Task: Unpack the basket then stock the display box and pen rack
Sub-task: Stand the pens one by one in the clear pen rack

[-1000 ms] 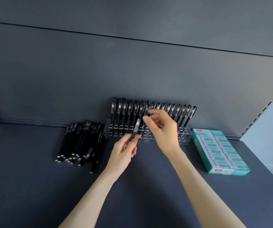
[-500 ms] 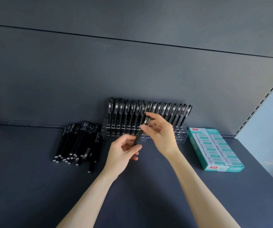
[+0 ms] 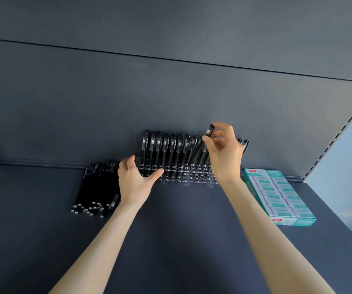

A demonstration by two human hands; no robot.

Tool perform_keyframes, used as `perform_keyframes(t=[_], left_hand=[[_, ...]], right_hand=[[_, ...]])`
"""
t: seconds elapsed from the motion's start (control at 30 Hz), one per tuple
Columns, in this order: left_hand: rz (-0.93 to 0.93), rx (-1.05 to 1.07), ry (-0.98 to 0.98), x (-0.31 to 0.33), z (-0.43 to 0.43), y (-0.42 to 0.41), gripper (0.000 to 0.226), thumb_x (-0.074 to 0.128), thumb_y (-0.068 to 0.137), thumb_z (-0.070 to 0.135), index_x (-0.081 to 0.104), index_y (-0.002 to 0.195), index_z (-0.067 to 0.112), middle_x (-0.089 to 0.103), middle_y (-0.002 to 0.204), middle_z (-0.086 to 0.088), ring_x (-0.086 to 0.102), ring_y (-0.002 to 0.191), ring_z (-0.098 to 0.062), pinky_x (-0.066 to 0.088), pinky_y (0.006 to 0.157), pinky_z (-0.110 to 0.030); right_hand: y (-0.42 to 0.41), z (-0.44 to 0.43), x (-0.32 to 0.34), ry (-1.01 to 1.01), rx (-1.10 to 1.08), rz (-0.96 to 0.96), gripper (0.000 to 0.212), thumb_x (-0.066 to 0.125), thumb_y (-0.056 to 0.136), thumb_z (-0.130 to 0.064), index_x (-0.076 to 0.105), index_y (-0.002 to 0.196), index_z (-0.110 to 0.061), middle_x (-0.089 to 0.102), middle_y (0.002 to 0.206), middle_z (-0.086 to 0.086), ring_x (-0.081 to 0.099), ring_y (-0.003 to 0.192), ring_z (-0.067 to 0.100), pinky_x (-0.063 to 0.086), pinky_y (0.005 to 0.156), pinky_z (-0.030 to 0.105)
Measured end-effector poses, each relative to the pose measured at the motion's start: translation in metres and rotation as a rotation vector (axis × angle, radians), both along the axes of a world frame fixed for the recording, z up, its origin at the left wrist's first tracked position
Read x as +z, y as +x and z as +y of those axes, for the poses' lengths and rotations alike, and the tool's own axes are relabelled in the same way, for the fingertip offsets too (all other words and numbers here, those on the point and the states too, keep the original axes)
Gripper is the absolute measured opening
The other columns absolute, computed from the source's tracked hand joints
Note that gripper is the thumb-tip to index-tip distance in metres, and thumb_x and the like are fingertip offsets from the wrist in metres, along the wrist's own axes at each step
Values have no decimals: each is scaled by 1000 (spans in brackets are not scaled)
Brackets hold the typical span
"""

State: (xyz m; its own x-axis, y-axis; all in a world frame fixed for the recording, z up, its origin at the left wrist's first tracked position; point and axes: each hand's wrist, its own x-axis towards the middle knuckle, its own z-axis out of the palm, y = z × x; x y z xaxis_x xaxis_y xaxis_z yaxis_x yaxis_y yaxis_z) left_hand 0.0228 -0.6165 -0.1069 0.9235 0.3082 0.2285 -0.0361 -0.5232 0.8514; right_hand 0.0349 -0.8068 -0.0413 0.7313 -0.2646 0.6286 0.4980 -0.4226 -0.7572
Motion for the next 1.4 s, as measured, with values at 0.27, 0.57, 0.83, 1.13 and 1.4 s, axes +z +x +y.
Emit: perform_keyframes(t=[0.27, 0.57, 0.83, 1.13, 1.4], left_hand=[[20, -30, 11, -3, 6, 10, 79, 77, 77, 36, 42, 137, 0, 44, 137, -14, 47, 123, -28, 38, 98, -33], [-2, -3, 34, -5, 8, 12, 74, 77, 77, 35, 47, 134, 0, 49, 131, -15, 50, 118, -30, 41, 95, -36], [7, -2, 32, -4, 9, 11, 74, 78, 76, 35, 48, 134, 1, 50, 131, -14, 52, 116, -29, 43, 96, -37], [-45, 15, 61, 1, 12, -6, 51, 73, 82, 26, 56, 125, 4, 52, 126, -12, 50, 118, -27, 40, 95, -32], [17, 206, 201, -5, 67, -45, 32, 65, 88, 22, 61, 116, 6, 56, 118, -15, 50, 113, -32, 37, 96, -46]], right_hand=[[7, 8, -18, -107, -12, 29, 28, 64, 86, -6, 59, 111, -16, 57, 84, -12, 58, 71, 3, 43, 70, 6], [11, 11, -21, -290, -106, 103, 27, 64, 87, -11, 63, 113, -15, 62, 84, -5, 59, 71, 18, 52, 76, 43], [8, 10, -23, -360, -127, 175, 25, 61, 88, -13, 61, 112, -18, 63, 80, -6, 58, 70, 17, 52, 73, 40], [-16, 16, -21, -276, -101, 148, 19, 62, 89, -16, 63, 107, -15, 60, 83, -5, 57, 67, 15, 52, 71, 36], [-39, 70, -41, -295, 79, 230, 11, 57, 92, -18, 65, 98, -14, 64, 83, -3, 57, 69, 11, 50, 69, 32]])
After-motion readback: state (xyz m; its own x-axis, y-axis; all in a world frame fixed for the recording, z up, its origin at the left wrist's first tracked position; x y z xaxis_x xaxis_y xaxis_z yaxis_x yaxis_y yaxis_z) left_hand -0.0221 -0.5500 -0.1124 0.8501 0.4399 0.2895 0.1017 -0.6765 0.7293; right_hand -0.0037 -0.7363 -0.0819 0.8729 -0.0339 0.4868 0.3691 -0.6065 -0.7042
